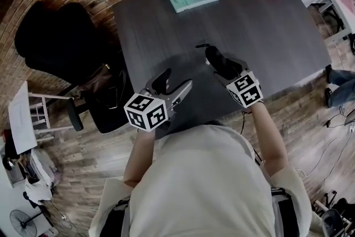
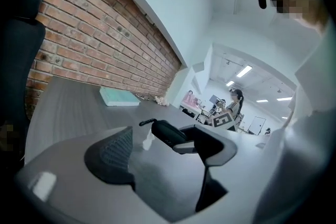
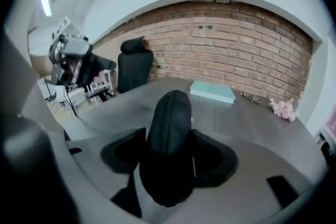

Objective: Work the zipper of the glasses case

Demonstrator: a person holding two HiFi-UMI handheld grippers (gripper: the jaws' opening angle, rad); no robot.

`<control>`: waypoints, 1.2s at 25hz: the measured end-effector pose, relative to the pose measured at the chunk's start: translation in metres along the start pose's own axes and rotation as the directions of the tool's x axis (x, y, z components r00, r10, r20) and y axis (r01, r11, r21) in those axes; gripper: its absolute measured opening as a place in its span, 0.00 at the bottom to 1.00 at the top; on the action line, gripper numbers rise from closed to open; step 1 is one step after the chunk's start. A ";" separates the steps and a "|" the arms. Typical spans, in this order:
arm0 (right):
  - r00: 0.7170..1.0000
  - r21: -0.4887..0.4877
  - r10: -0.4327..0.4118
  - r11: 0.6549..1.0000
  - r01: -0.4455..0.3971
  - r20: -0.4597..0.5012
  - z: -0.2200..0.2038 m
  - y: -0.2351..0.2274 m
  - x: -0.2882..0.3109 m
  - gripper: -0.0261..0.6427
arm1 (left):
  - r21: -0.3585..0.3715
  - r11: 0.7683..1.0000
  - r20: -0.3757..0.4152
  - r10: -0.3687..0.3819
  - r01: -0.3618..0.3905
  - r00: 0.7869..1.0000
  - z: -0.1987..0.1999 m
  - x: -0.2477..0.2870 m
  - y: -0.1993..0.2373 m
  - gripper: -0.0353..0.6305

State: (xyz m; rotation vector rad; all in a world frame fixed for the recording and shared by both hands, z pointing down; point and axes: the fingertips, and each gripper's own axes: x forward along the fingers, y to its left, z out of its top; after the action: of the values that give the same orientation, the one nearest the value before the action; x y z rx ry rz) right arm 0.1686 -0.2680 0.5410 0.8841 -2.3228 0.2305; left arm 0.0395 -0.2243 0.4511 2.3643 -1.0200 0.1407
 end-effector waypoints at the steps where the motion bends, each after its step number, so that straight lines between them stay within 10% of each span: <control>1: 0.999 0.013 0.027 1.000 -0.028 0.047 0.013 0.006 -0.005 0.45 | 0.005 1.000 0.003 -0.020 0.020 1.000 0.001 0.000 -0.004 0.58; 6: 0.921 0.080 0.238 0.959 -0.274 0.307 0.081 0.041 -0.039 0.45 | -0.024 0.991 0.052 -0.133 0.134 0.990 0.014 -0.003 -0.021 0.58; 13: 0.534 0.149 0.500 0.620 -0.770 0.682 0.154 0.090 -0.091 0.45 | -0.199 0.916 0.164 -0.318 0.347 0.934 0.039 -0.017 -0.042 0.58; 18: 0.366 0.127 0.517 0.439 -0.889 0.774 0.164 0.113 -0.101 0.45 | -0.301 0.819 0.278 -0.415 0.489 0.866 0.056 -0.023 -0.054 0.58; 25: 0.347 0.153 0.547 0.369 -0.917 0.762 0.154 0.137 -0.094 0.44 | -0.241 0.812 0.278 -0.467 0.532 0.839 0.056 -0.024 -0.066 0.50; 30: 0.537 0.210 0.480 0.578 -0.788 0.693 0.140 0.107 -0.089 0.45 | -0.220 0.890 0.214 -0.355 0.399 0.910 0.049 -0.022 -0.044 0.50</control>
State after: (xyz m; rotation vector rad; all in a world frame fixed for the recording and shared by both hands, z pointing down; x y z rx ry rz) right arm 0.0800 -0.1905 0.3828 0.1883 -3.1860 1.0979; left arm 0.0492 -0.2119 0.3833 2.3056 -0.5841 -0.3276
